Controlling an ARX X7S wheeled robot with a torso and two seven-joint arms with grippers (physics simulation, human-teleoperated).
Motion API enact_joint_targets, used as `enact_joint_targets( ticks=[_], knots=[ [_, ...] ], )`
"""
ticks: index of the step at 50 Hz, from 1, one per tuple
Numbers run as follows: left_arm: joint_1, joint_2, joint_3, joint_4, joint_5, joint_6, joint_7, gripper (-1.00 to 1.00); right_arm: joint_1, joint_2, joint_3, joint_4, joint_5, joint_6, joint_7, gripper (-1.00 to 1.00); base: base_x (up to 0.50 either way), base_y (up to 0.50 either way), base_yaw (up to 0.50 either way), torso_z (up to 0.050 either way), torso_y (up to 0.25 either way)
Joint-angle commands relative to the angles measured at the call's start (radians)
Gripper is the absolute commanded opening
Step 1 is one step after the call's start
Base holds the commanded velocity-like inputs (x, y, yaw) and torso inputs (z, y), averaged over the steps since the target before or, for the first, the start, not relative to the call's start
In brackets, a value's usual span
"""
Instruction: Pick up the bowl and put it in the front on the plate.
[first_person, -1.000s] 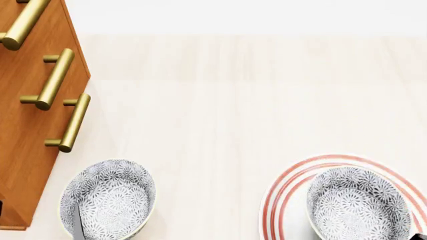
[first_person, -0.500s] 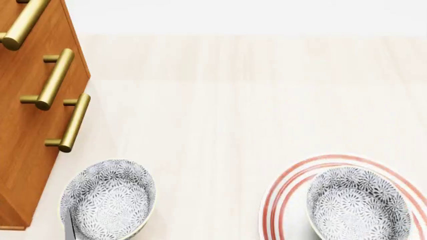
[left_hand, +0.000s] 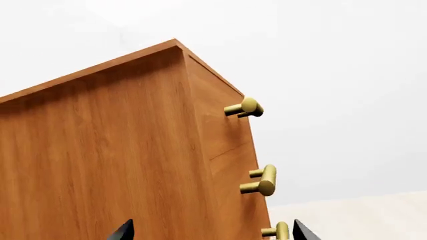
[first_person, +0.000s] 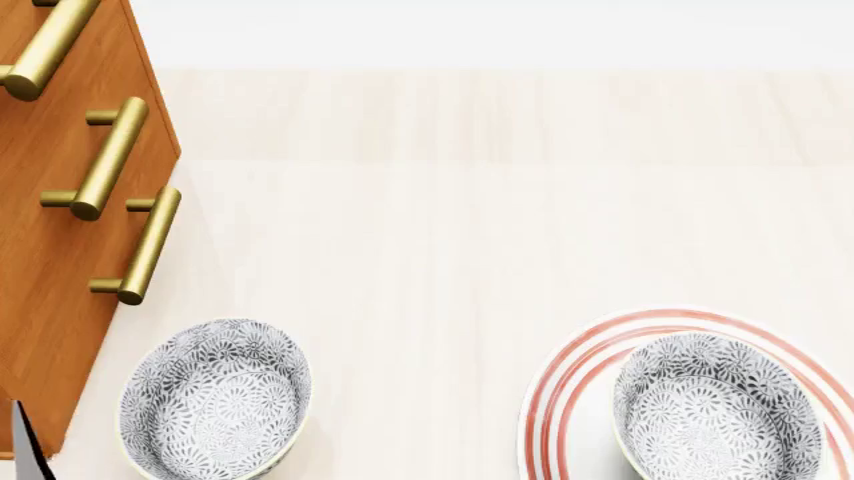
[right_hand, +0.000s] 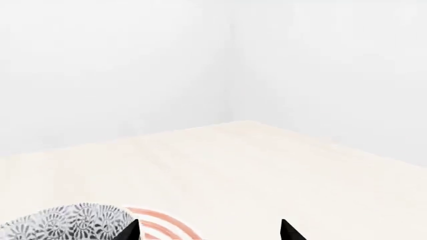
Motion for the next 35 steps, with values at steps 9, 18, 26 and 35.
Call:
enact_joint_targets(
  ticks=[9, 18, 26, 35],
  knots=[
    [0.029, -0.021, -0.127, 0.125, 0.069, 0.009, -0.065, 1.00, 0.060, 0.025, 0.025, -0.141, -0.234, -0.227, -0.013, 1.00, 0.00, 0.00, 0.00, 0.000, 0.000],
    [0.021, -0.033, -0.175, 0.184, 0.065, -0.018, -0.081, 1.00, 0.107, 0.044, 0.060, -0.203, -0.255, -0.234, 0.001, 1.00, 0.00, 0.00, 0.00, 0.000, 0.000],
    [0.014, -0.038, -0.197, 0.200, 0.063, -0.026, -0.090, 1.00, 0.127, 0.049, 0.069, -0.210, -0.245, -0.228, 0.007, 1.00, 0.00, 0.00, 0.00, 0.000, 0.000],
    [-0.001, -0.042, -0.215, 0.210, 0.061, -0.047, -0.095, 1.00, 0.146, 0.049, 0.075, -0.212, -0.232, -0.204, 0.016, 1.00, 0.00, 0.00, 0.00, 0.000, 0.000]
  ],
)
